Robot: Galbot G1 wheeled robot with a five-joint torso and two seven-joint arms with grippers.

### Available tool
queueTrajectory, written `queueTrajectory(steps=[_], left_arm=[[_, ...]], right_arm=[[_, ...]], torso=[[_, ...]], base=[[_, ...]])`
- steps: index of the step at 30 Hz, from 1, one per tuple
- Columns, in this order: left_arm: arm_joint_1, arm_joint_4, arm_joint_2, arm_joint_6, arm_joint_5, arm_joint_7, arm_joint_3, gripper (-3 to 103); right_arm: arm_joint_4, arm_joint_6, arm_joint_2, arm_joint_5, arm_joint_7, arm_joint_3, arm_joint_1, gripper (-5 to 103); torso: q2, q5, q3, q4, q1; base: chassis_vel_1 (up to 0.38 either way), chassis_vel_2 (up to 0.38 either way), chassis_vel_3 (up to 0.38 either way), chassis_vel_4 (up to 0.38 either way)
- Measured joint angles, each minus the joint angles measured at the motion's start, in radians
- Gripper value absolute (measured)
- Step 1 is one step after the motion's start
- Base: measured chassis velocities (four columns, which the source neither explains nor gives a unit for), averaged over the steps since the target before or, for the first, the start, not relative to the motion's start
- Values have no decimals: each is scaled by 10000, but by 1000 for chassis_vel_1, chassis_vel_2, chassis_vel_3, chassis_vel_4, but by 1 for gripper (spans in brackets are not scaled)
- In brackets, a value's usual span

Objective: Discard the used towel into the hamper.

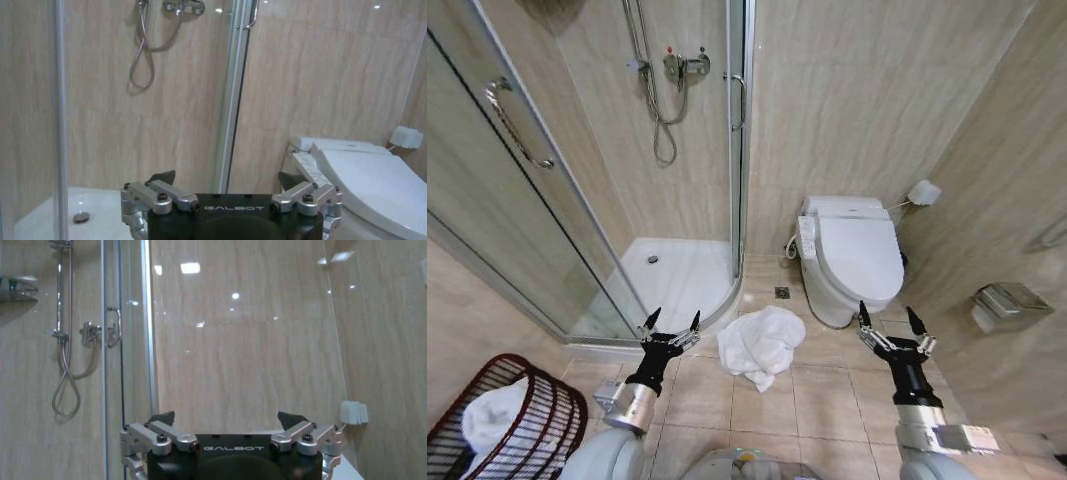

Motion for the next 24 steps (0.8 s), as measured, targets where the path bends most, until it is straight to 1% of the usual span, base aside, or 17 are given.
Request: queueTrajectory(steps=[16, 18, 19, 20, 22, 23, 24], left_arm=[[0, 0, 0, 0, 0, 0, 0, 100], [0, 0, 0, 0, 0, 0, 0, 100], [0, 0, -1, 0, 0, 0, 0, 100], [0, 0, -1, 0, 0, 0, 0, 100], [0, 0, 0, 0, 0, 0, 0, 100], [0, 0, 0, 1, 0, 0, 0, 100], [0, 0, 0, 1, 0, 0, 0, 100]], right_arm=[[-48, -46, -36, -2, 0, 26, 24, 100], [-531, -596, -375, -56, -39, 272, 271, 100], [-982, -1125, -693, -119, -83, 517, 503, 100], [-982, -1125, -693, -119, -83, 517, 503, 100], [-1611, -1853, -1135, -211, -153, 844, 829, 100], [-2016, -2338, -1427, -225, -183, 1067, 1039, 100], [-2016, -2338, -1427, -225, -183, 1067, 1039, 100]], torso=[[-636, -1, -373, 0, -262], [-756, 0, -448, 0, -311], [-825, 4, -486, 0, -339], [-825, 4, -486, 0, -339], [-915, 3, -542, 0, -375], [-979, 4, -577, 1, -400], [-979, 4, -577, 1, -400]], base=[[0, 0, 0, 0], [0, 0, 0, 0], [0, 0, 0, 0], [0, 0, 0, 0], [0, 0, 0, 0], [0, 0, 0, 0], [0, 0, 0, 0]])
